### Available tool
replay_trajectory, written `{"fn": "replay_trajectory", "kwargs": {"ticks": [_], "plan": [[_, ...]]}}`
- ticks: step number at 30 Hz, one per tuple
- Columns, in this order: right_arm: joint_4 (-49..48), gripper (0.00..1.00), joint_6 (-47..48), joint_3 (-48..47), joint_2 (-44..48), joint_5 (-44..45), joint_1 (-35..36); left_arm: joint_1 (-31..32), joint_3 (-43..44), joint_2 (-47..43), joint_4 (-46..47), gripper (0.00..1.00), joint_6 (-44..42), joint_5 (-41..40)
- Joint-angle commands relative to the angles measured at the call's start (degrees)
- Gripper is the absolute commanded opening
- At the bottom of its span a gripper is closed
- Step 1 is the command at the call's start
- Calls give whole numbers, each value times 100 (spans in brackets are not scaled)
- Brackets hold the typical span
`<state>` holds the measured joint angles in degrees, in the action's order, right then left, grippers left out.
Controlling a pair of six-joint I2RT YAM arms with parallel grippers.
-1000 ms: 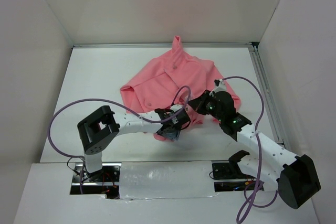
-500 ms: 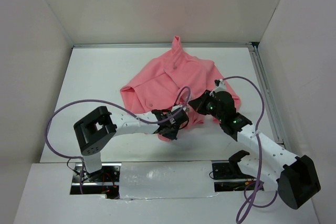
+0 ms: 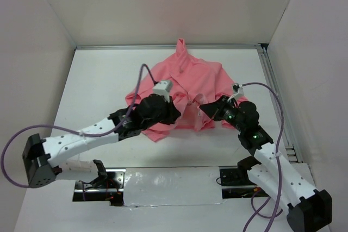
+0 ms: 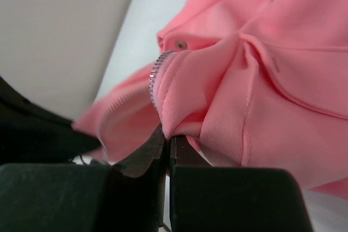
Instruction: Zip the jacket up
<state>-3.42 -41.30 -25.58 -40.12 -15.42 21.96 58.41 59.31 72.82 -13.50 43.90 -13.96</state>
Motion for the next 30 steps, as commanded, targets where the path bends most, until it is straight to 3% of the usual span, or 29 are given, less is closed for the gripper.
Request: {"fn": "replay_trajectory", "kwargs": {"ticks": [1,5,8,17,30], "plan": [[-676,0,-79,158,354,-697,-95,-32,-235,-573,610,0,646,-914],[-1921,0,-685,562,505,-1243,-112,-32,-578,-857,1874,0,900,-1240],[-2582,0,-1405,686,409,-1393,-95,-40,-456,-577,1973,0,1391,-1408],[-4077,0,-2109,1011,-337,-1305,125,82,-718,-382,2702,0,2034,-1417],[-4106,0,-1970,669,-787,-629,406,91,-930,-461,3073,0,2043,-1364]]}}
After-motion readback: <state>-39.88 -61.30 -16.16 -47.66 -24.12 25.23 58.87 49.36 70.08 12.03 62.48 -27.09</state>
